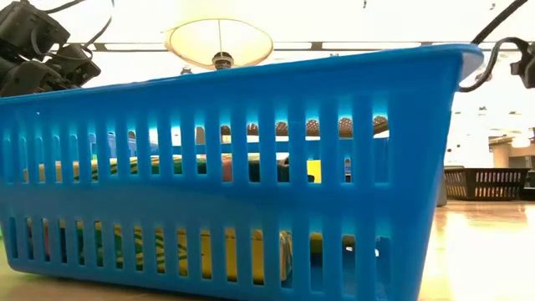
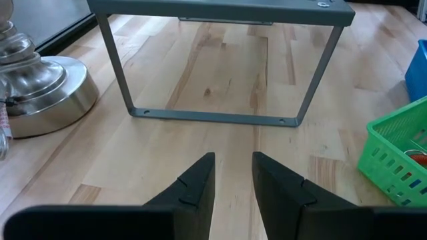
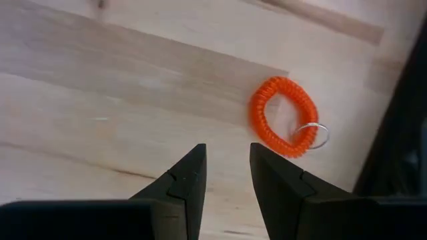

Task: Pick & Place Office Desk Supplies
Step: Put the orange spring rubber band into the green basket

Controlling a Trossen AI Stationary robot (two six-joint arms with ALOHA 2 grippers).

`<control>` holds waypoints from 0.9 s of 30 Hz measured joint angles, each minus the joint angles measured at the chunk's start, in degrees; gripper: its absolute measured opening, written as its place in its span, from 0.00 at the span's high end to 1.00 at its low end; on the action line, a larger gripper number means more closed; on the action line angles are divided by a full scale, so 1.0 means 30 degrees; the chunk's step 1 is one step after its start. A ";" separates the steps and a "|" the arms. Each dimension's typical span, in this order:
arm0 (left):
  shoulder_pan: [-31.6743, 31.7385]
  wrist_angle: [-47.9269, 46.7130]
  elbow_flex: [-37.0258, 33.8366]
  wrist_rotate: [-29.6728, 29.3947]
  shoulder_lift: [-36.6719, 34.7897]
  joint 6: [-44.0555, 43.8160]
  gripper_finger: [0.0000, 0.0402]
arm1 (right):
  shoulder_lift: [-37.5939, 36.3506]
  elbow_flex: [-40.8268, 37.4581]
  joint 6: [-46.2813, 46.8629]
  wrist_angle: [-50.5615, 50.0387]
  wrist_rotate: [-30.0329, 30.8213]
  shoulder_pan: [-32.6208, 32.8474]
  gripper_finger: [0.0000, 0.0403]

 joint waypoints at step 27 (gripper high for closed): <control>0.0000 0.0000 0.0000 -0.0003 -0.0005 0.0002 0.74 | -0.0040 -0.3141 0.0007 0.2027 0.0386 0.0000 0.80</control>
